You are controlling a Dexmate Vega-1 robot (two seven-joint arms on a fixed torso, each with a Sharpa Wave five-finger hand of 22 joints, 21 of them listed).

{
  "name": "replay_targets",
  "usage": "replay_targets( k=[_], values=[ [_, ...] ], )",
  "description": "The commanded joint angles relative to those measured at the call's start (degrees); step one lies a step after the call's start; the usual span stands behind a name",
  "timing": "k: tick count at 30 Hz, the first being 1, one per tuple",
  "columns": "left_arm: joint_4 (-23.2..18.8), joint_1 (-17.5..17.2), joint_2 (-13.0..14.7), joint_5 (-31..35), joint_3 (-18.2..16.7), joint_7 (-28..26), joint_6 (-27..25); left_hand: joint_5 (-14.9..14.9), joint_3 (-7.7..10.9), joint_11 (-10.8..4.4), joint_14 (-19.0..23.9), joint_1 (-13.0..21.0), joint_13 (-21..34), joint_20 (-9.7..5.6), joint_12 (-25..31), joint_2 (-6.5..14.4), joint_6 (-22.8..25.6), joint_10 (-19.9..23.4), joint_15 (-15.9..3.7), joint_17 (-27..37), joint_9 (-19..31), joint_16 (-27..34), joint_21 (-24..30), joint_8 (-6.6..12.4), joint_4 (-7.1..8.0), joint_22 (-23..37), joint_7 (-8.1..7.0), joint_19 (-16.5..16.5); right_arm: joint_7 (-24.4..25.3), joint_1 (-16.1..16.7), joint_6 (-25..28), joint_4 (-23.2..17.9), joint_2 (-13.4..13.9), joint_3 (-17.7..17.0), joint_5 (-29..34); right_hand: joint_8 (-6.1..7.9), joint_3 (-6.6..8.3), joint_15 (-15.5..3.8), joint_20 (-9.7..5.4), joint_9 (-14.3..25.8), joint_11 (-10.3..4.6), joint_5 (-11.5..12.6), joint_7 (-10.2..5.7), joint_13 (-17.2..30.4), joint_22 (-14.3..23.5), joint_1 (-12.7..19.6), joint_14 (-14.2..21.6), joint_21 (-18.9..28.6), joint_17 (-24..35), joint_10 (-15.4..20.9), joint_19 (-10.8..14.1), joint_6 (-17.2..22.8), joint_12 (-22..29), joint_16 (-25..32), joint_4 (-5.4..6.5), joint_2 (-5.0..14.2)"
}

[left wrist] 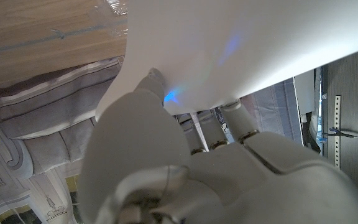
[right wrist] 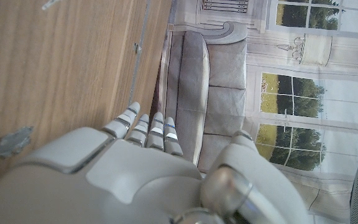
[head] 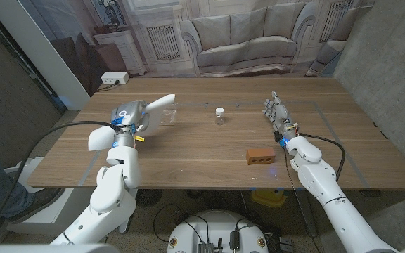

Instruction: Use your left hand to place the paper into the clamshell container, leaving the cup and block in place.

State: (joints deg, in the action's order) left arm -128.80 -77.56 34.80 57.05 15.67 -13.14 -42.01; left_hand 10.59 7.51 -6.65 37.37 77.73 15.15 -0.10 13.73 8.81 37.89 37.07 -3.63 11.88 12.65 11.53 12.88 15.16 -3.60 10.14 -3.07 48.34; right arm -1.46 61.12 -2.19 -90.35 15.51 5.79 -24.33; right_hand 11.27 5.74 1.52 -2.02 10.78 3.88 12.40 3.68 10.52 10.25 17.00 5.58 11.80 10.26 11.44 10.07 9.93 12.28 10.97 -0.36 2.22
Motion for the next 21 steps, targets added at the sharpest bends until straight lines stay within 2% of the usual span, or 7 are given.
replay_targets(
  k=[1,7,21],
  values=[
    [-0.3,1.8,0.5,-0.2,-1.4,1.9,1.2,0.0,-0.07,-0.11,-0.3,-0.2,0.1,-0.12,-0.4,0.1,-0.1,0.0,-4.51,0.2,0.1,-0.1,-0.1,-0.21,0.33,0.2,0.12,-0.2,-0.4,-0.5,-0.3,0.8,-0.2,-0.3,-0.1,0.04,0.17,0.20,-0.27,0.2,-0.11,-0.1,-0.28,0.2,0.3,0.3,0.4,-0.1,0.3,0.0,0.4,0.4,0.0,-0.3,-0.37,0.23],
    [-0.5,2.3,0.8,-0.3,-2.3,2.0,1.9,0.0,-0.04,-0.16,-0.2,-0.3,0.0,-0.12,-0.4,0.0,0.0,0.0,-4.48,0.2,0.1,0.0,-0.1,-0.24,0.39,0.2,0.11,-0.3,-0.6,-0.5,-0.2,0.8,-0.2,-0.5,-0.4,0.05,0.14,0.18,-0.33,0.2,-0.15,-0.1,-0.20,0.2,0.3,0.3,0.4,-0.1,0.3,0.0,0.5,0.4,-0.1,-0.3,-0.40,0.24],
    [2.1,5.1,0.9,-1.1,-3.4,1.3,3.9,0.0,0.01,-0.14,0.0,-0.6,-0.1,-0.09,-0.5,-0.1,0.5,0.5,-4.60,0.2,0.1,0.1,-0.2,-0.25,0.55,0.2,-0.09,-0.2,-1.0,-0.5,-0.2,0.7,0.2,-0.5,-0.2,0.04,0.10,0.21,-0.29,0.2,-0.08,-0.1,-0.24,0.2,0.3,0.3,0.4,-0.1,0.3,0.0,0.5,0.4,0.0,-0.3,-0.46,0.26]
  ],
)
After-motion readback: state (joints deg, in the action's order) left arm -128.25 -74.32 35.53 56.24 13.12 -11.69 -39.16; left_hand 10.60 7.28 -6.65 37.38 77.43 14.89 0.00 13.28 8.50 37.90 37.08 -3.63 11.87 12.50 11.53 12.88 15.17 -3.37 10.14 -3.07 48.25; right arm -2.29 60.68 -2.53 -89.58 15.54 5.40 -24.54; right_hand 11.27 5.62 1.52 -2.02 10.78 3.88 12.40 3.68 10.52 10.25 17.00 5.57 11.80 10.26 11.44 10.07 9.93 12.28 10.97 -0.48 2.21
